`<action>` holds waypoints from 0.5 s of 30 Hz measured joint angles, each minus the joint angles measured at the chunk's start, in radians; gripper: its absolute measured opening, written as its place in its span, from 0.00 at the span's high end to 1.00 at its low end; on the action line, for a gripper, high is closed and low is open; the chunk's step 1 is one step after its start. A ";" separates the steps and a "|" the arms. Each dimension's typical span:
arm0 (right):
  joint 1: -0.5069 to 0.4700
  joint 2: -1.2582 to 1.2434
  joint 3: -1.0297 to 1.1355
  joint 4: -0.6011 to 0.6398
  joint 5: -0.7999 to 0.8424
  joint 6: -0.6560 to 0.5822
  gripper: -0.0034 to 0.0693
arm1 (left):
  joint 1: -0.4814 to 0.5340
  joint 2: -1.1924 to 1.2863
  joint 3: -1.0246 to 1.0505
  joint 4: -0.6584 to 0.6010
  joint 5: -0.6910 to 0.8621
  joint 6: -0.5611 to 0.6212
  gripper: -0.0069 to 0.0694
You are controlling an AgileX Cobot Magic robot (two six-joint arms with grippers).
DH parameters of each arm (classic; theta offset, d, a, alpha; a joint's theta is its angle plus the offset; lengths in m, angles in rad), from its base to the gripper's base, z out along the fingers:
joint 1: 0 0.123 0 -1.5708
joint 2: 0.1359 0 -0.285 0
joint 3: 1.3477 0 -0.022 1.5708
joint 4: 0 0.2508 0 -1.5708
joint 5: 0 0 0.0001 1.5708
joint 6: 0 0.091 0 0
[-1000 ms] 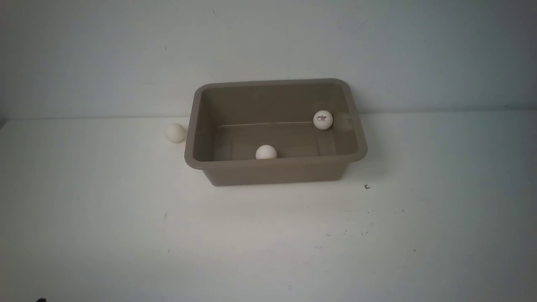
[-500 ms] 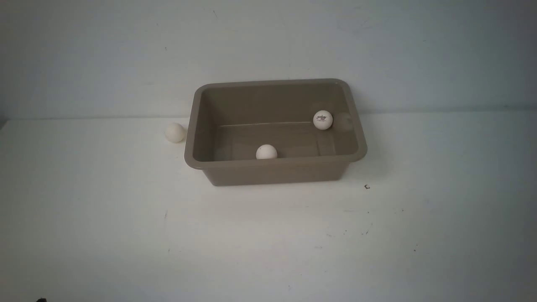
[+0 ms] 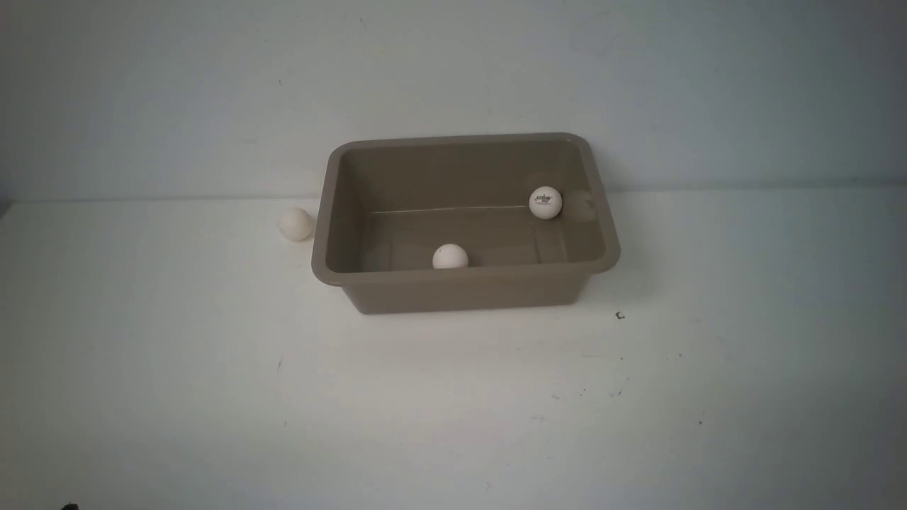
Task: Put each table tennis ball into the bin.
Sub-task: Use the left arm to clamp the table tennis ball closest to it
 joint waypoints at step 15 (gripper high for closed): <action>0.000 -0.001 0.000 -0.262 -0.013 0.257 0.98 | 0.000 0.000 0.000 0.000 0.000 0.000 0.20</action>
